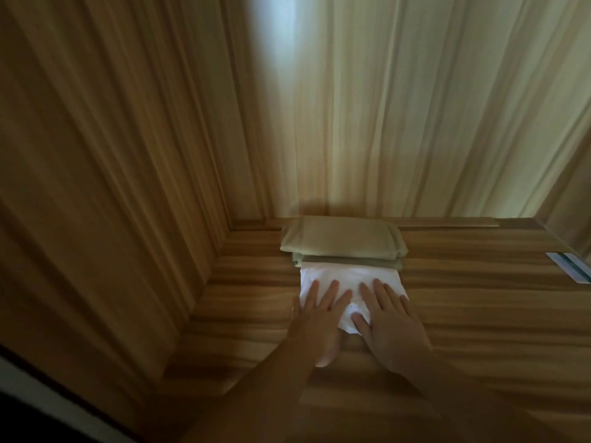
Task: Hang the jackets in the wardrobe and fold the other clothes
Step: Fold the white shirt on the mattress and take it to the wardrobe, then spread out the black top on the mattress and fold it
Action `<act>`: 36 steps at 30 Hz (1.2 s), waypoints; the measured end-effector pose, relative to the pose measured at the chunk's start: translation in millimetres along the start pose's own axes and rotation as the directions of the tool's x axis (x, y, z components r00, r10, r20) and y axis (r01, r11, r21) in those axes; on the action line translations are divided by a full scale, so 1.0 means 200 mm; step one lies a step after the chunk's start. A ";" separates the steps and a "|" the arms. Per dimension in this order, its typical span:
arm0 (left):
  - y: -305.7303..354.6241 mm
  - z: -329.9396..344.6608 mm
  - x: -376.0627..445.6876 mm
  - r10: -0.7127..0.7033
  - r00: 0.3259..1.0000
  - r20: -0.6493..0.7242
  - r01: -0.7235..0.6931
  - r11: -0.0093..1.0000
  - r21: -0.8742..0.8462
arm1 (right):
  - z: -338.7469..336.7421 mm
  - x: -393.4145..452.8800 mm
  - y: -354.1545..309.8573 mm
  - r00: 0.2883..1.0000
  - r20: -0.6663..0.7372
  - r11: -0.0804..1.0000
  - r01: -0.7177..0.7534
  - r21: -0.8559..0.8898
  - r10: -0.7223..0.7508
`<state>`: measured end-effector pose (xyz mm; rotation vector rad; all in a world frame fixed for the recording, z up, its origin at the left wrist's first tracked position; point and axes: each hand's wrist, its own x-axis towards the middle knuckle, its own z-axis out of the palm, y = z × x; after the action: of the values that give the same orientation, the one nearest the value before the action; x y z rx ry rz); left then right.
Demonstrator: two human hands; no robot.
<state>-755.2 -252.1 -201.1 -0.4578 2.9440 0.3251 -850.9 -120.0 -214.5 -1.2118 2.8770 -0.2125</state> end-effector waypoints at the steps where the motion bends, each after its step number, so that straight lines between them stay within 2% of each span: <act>1: -0.01 0.00 0.03 -0.002 1.000 0.001 0.002 1.000 -0.011 | 0.00 0.03 0.01 1.000 -0.003 1.000 0.003 0.002 -0.003; 8: -0.01 -0.03 0.11 -0.051 0.999 -0.006 0.051 0.999 0.008 | -0.01 0.12 0.04 0.999 0.040 1.000 -0.003 0.019 0.003; 12: 0.02 -0.13 0.09 -0.021 0.994 0.106 0.017 0.999 0.044 | -0.10 0.02 0.05 0.998 0.056 0.997 -0.007 0.082 0.002; 13: 0.03 -0.17 0.08 -0.005 0.996 0.091 0.005 1.000 0.003 | -0.13 -0.01 0.06 0.999 0.049 0.997 -0.012 0.079 0.008; 15: 0.08 -0.25 0.04 0.008 1.000 -0.028 -0.010 0.996 -0.088 | -0.23 -0.07 0.11 0.998 0.028 0.995 -0.051 0.084 0.049; 18: 0.21 -0.41 0.00 0.104 0.971 -0.216 -0.125 0.989 -0.082 | -0.44 -0.16 0.20 0.993 0.009 0.991 -0.121 0.060 0.121; 20: 0.32 -0.52 -0.02 0.180 0.959 -0.220 -0.208 0.972 -0.113 | -0.58 -0.25 0.28 0.982 0.025 0.981 -0.189 0.031 0.188; 23: 0.51 -0.58 -0.03 0.311 0.928 -0.206 -0.339 0.934 -0.116 | -0.73 -0.45 0.38 0.946 -0.054 0.947 -0.319 0.024 0.320; 26: 0.74 -0.55 -0.11 0.447 0.866 -0.223 -0.482 0.864 -0.142 | -0.81 -0.76 0.43 0.865 -0.116 0.873 -0.484 0.057 0.488; 29: 1.00 -0.43 -0.25 0.597 0.774 -0.210 -0.629 0.762 -0.156 | -0.79 -1.14 0.40 0.722 -0.138 0.735 -0.668 0.115 0.678; 32: 1.24 -0.30 -0.47 0.731 0.671 -0.124 -0.738 0.642 -0.208 | -0.74 -1.58 0.33 0.576 -0.171 0.597 -0.794 0.116 0.799; 36: 1.51 -0.15 -0.87 0.887 0.458 -0.060 -0.879 0.442 -0.177 | -0.72 -2.20 0.13 0.344 -0.177 0.369 -0.919 0.138 0.922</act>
<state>-688.8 71.4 -84.7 1.1719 2.8055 0.6937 -571.1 229.5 -93.8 0.6741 3.1689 -0.3335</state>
